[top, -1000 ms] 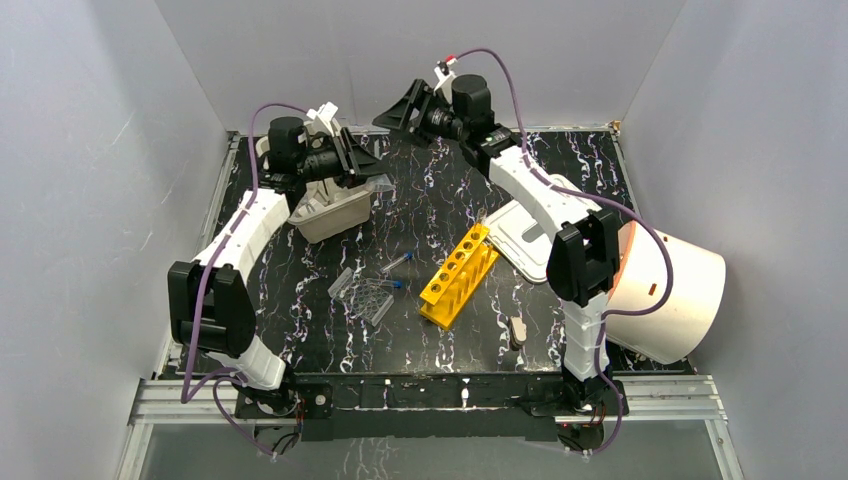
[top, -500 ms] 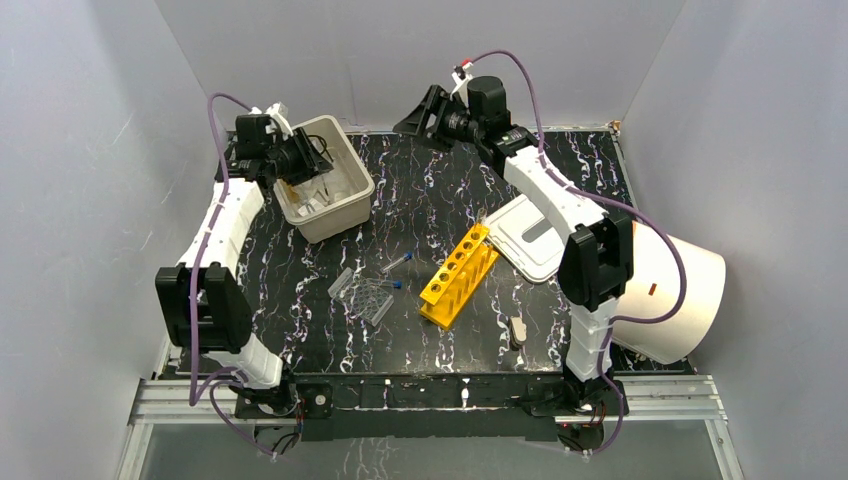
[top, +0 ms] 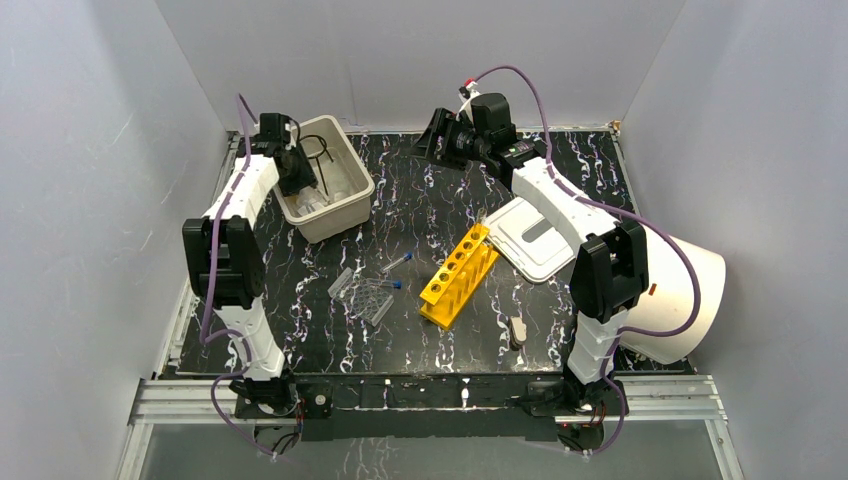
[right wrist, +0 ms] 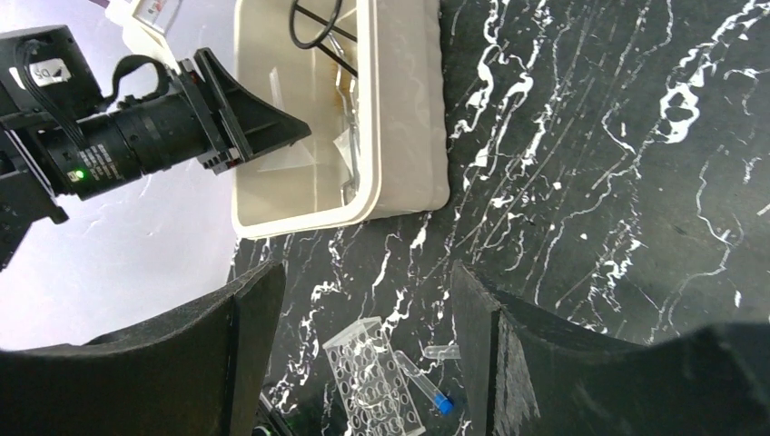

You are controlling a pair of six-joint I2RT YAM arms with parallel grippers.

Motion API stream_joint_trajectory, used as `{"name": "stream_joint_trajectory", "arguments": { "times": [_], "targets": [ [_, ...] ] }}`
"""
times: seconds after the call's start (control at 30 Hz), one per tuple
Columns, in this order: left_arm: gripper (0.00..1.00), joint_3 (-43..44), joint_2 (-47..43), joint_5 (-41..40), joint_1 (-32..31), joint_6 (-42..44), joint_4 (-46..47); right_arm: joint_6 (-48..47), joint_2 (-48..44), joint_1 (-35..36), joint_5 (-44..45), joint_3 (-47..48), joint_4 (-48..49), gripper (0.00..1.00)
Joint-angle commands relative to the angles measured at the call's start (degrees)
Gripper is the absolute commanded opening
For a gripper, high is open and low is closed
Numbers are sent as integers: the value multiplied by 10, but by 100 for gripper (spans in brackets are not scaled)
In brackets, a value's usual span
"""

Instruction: Organize the chemistry lab equipment

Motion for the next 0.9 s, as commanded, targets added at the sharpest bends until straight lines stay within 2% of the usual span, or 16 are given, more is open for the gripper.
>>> {"name": "stream_joint_trajectory", "arguments": {
  "times": [0.0,0.13,0.4,0.53,0.57,0.77,0.87],
  "targets": [
    [0,52,10,-67,4,11,-34,-28,-35,1,17,-3,9,75],
    [0,63,32,-107,5,12,-35,-28,-32,0,15,-6,10,75],
    [0,103,72,-131,8,16,-43,-30,-27,1,14,0,7,75],
    [5,107,79,-135,8,19,-44,-31,-30,1,18,-1,2,75],
    [7,109,80,-137,24,19,-44,-31,-31,1,18,-1,1,74],
    [26,129,78,-147,33,25,-54,-29,-43,1,23,-12,-2,74],
    [30,136,72,-140,33,24,-57,-29,-50,2,24,-18,-2,74]
  ]
}}
